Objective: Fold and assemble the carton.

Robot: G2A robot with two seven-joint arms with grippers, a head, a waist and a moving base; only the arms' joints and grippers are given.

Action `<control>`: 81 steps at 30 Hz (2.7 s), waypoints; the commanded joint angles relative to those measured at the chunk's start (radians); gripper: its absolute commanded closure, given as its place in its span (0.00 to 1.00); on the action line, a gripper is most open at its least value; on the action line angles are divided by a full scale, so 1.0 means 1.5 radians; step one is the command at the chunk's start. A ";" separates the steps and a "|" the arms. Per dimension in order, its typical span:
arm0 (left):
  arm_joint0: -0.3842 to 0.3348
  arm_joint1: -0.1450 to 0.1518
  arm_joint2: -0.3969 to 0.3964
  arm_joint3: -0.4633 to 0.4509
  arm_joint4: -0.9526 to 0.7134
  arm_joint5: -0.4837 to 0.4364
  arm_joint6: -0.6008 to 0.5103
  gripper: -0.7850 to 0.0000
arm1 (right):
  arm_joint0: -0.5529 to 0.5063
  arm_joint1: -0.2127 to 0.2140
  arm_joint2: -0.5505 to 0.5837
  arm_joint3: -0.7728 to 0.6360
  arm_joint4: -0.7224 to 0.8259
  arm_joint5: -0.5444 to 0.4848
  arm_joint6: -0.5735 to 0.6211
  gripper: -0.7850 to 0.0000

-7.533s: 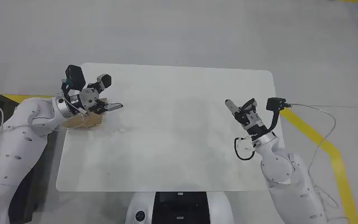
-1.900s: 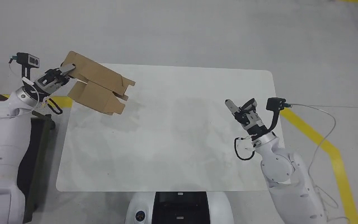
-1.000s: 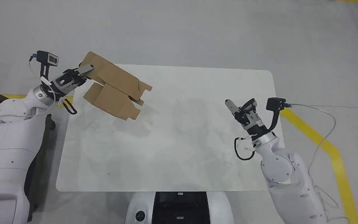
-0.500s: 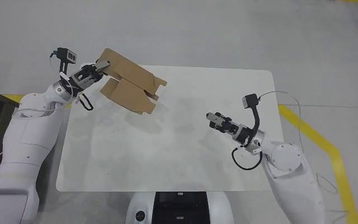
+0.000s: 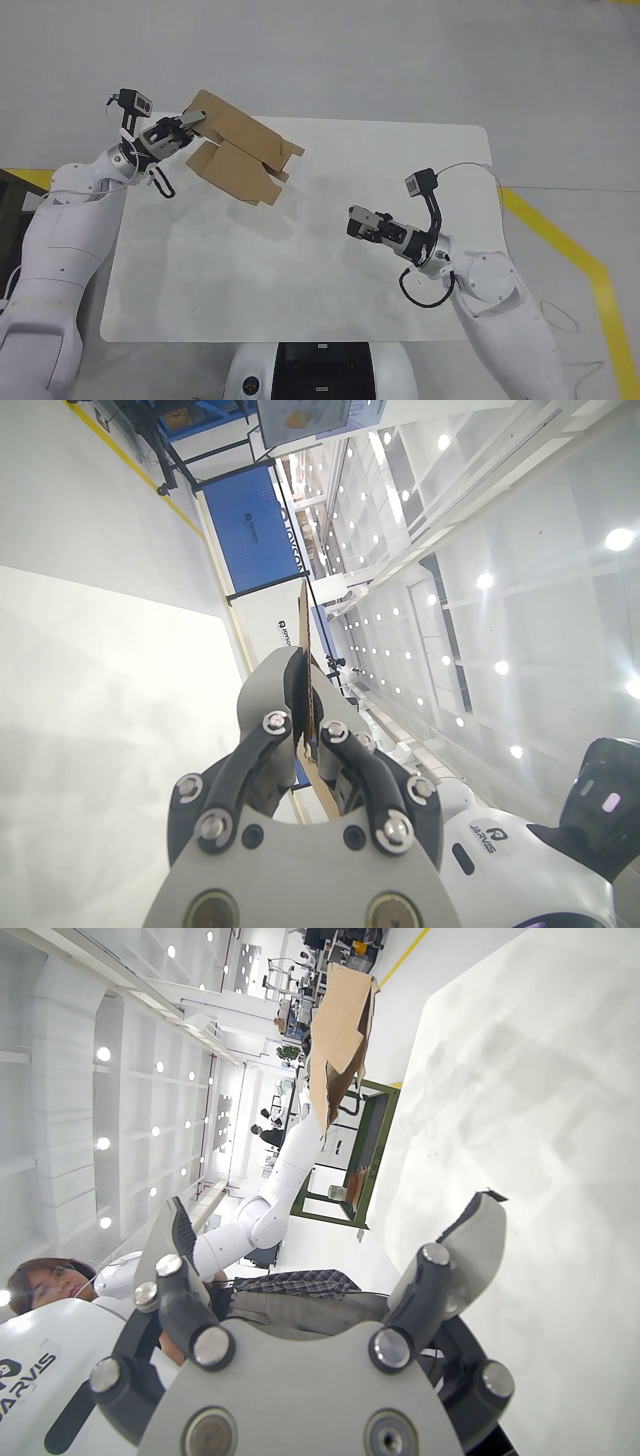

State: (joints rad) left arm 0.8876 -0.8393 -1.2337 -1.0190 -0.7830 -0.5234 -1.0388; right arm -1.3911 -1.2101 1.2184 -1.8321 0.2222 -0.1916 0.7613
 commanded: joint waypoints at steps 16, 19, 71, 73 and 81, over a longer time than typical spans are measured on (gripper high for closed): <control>0.000 0.000 0.000 0.000 0.000 0.000 0.000 1.00 | 0.000 0.000 0.000 0.000 0.000 0.000 0.000 0.00; 0.005 -0.001 0.003 -0.018 0.011 0.011 0.015 1.00 | 0.000 -0.001 -0.004 -0.005 0.000 0.000 -0.008 0.00; 0.031 -0.054 0.010 -0.039 0.036 0.013 0.023 1.00 | 0.112 -0.056 -0.190 0.130 0.103 -0.132 -0.114 0.00; 0.033 -0.055 0.011 -0.040 0.041 0.013 0.021 1.00 | 0.115 -0.058 -0.195 0.134 0.117 -0.137 -0.104 0.00; 0.025 -0.061 0.013 -0.024 0.078 -0.003 0.043 1.00 | 0.121 -0.062 -0.199 0.127 0.125 -0.139 -0.096 0.00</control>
State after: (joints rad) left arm 0.9264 -0.9304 -1.2148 -1.0579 -0.6767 -0.5227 -0.9818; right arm -1.2093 -1.3028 0.9191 -1.6392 0.4086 -0.4001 0.6168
